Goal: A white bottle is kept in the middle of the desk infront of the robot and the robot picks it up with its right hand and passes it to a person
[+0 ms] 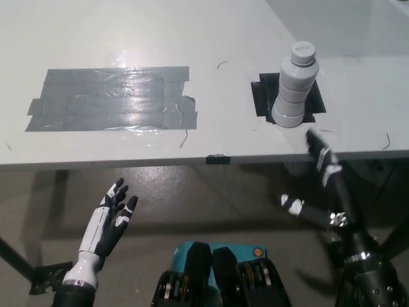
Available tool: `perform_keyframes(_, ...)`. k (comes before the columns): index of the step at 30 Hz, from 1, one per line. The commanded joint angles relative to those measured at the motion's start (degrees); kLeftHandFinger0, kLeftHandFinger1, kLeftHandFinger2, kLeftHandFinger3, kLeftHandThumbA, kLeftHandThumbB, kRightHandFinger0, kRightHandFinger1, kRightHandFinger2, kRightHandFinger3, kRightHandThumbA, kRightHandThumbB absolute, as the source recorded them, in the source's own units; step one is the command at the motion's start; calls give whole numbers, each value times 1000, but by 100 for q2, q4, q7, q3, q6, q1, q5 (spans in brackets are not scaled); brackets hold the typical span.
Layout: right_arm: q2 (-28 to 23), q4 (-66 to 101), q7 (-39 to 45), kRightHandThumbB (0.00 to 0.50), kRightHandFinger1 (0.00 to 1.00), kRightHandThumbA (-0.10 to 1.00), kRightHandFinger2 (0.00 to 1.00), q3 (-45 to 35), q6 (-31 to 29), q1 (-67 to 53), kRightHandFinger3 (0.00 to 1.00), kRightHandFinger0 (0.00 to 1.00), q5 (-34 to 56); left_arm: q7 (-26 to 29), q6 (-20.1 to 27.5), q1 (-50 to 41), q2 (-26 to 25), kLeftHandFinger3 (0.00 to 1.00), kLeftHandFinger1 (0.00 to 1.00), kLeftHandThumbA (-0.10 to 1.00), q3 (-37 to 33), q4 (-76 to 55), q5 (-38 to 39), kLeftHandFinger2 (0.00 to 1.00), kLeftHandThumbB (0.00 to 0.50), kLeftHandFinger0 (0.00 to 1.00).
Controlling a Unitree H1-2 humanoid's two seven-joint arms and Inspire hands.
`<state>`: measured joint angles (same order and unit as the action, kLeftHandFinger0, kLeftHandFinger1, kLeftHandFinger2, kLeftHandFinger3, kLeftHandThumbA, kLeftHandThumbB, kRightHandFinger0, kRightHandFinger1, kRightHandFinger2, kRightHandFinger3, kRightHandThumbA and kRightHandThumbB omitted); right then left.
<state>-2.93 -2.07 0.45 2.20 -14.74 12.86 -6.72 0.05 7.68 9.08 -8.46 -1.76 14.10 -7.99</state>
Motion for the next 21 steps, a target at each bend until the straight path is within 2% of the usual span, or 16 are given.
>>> perform_keyframes(1,-4,118,-582,276,1000,943,1000,-343,-254,580,1000,1000,-398,114,278,-9,-52,1000,1000,824,13,-68,-122,1000,7,1000)
perform_keyframes(2,-6,43,-592,274,1000,942,1000,-376,-230,641,1000,1000,-374,102,259,-21,-48,1000,1000,823,22,-75,-104,1000,7,1000)
perform_keyframes(3,-17,-40,-615,213,1000,943,1000,-437,-95,725,1000,1000,-350,104,235,-45,-41,1000,1000,841,9,-100,-134,1000,17,1000)
perform_keyframes(4,-40,-190,-641,274,1000,961,1000,-494,4,853,1000,1000,-340,91,232,-47,-31,1000,1000,836,22,-113,-101,1000,12,1000)
perform_keyframes(5,-68,-381,-675,298,1000,1000,1000,-552,119,1018,1000,1000,-339,97,219,-35,-39,1000,1000,840,23,-107,-119,1000,16,1000)
perform_keyframes(7,-88,-601,-681,323,1000,1000,1000,-624,291,1242,1000,1000,-280,94,191,-20,-49,1000,1000,851,30,-127,-130,1000,17,1000)
perform_keyframes(11,-160,-1092,-768,336,1000,1000,1000,-760,434,1669,1000,1000,-222,38,318,47,-25,1000,1000,811,71,-46,25,1000,0,1000)
perform_keyframes(15,-256,-1759,-833,362,1000,1000,1000,-890,644,2177,1000,1000,-154,86,249,60,-41,1000,1000,842,59,-77,-83,1000,3,1000)
perform_keyframes(18,-286,-2159,-791,363,1000,1000,1000,-925,704,2424,1000,1000,-58,81,239,72,-60,1000,1000,853,45,-87,-124,1000,5,1000)
perform_keyframes(19,-291,-2321,-760,395,1000,1000,1000,-933,779,2522,1000,1000,-19,71,219,74,-53,1000,1000,853,56,-101,-96,1000,5,1000)
perform_keyframes(21,-289,-2621,-641,414,1000,1000,1000,-966,750,2680,1000,1000,147,74,232,82,-52,1000,1000,846,61,-88,-90,1000,1,1000)
